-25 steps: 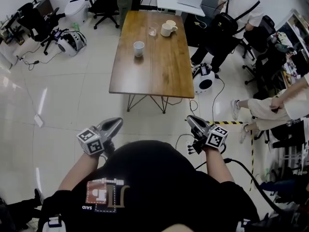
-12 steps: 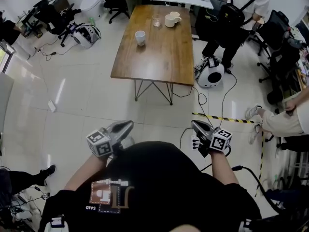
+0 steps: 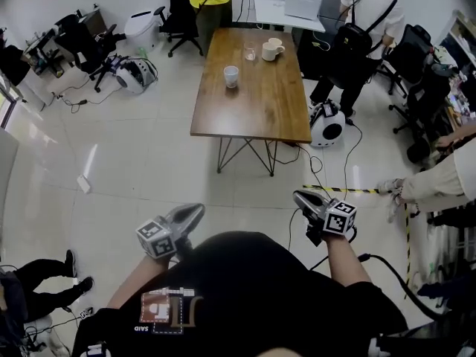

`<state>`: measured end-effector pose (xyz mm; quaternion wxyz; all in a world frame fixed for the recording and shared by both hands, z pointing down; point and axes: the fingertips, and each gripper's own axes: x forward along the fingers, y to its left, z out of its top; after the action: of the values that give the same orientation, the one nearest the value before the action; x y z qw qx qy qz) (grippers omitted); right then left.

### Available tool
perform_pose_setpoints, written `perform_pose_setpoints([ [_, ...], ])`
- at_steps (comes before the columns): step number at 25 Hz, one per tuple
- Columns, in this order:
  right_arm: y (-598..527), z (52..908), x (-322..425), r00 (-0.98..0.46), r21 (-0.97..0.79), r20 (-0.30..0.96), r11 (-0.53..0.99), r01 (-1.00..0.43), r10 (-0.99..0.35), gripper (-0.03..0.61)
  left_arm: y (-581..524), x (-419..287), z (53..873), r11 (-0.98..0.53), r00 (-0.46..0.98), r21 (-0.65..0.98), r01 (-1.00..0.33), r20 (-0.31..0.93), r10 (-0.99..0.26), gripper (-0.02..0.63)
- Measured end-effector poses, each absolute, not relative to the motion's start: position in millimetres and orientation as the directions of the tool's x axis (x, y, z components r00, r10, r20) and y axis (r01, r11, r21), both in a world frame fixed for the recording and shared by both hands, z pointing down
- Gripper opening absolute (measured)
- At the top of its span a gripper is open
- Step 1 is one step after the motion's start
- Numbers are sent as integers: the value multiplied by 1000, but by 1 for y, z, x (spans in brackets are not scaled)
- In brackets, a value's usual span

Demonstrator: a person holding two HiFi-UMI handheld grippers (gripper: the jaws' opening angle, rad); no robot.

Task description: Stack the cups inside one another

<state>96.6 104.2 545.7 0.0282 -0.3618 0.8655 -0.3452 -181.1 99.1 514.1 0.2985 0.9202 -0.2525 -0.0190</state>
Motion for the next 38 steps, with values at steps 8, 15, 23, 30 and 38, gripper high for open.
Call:
perform_pose_setpoints([
  [8, 136, 548, -5, -705, -660, 203, 437, -611, -679, 14, 108, -292, 545, -671, 881, 597, -441, 147, -449, 2],
  [15, 148, 533, 13, -677, -656, 195, 419, -628, -710, 14, 113, -286, 529, -691, 884, 584, -425, 103, -457, 2],
  [23, 186, 533, 94, -698, -640, 185, 454, -620, -692, 14, 154, -202, 518, -665, 853, 584, -466, 96, -513, 2],
  [30, 217, 546, 143, -721, -638, 202, 469, -610, -663, 12, 189, -141, 516, -661, 846, 582, -474, 91, -526, 2],
  [38, 217, 551, 125, -644, -553, 224, 449, -702, -731, 12, 188, -167, 514, -680, 860, 570, -461, 98, -501, 2],
])
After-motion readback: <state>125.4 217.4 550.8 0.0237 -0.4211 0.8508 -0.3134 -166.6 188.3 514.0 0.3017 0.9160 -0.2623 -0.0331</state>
